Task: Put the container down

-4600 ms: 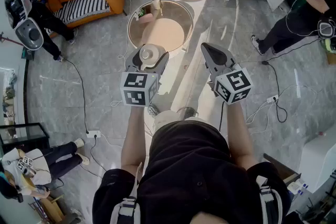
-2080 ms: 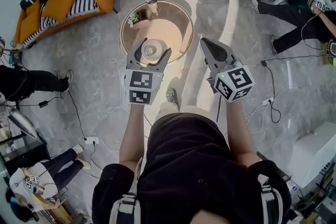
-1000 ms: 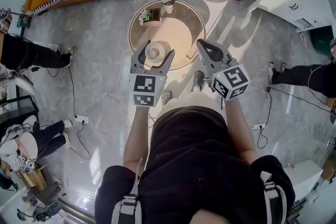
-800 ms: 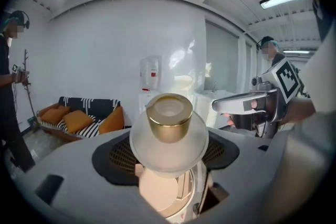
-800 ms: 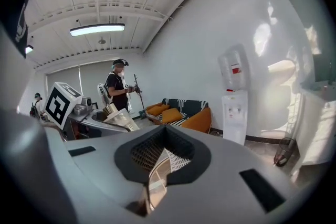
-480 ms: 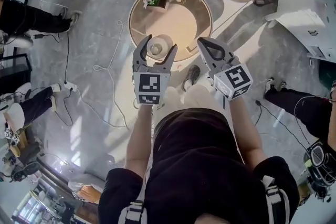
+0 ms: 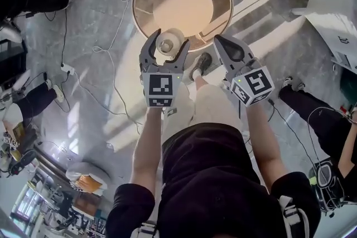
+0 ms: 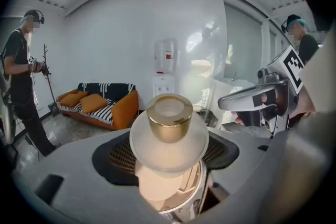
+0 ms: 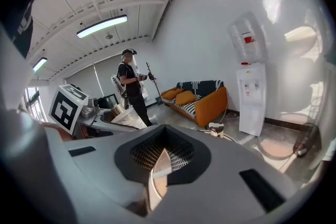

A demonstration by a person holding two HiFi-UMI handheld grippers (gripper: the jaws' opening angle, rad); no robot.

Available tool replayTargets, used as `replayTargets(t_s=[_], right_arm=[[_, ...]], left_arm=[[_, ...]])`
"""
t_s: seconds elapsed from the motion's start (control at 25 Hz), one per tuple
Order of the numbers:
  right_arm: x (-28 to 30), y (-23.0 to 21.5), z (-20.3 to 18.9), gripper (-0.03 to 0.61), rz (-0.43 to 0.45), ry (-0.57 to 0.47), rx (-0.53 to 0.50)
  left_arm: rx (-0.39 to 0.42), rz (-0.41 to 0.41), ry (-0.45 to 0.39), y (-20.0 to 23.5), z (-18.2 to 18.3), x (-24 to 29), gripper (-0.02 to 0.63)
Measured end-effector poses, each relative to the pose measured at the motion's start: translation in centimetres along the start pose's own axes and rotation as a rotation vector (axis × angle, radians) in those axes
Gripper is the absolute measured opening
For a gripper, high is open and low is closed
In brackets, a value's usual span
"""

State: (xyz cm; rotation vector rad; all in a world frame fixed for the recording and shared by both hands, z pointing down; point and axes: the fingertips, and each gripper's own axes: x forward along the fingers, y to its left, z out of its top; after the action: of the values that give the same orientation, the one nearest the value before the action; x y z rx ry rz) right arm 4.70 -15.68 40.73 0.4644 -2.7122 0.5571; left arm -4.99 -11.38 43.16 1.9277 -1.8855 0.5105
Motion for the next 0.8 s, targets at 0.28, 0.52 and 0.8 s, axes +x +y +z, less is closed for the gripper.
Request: replayTargets(t_s=[0.28,0.52,0.8], right_arm=[[2.8,-1.3,-3.0,0.002,-0.025,0.035,0.022],[4.8,-2.7,-5.0,0.002,-0.033,0.067,0.008],[7.9,-5.6,-6.8,0.002,-0.099,0.055,0.039]], left_arm=[[0.004,-0.065,0.036,0.8,-4.0,4.3,0.336],[0.0,-0.107,0.077,1.2,-7.9,9.1,0.336],[0.025,-0.18,0.1,1.7,-11.9,14.0,0.336]])
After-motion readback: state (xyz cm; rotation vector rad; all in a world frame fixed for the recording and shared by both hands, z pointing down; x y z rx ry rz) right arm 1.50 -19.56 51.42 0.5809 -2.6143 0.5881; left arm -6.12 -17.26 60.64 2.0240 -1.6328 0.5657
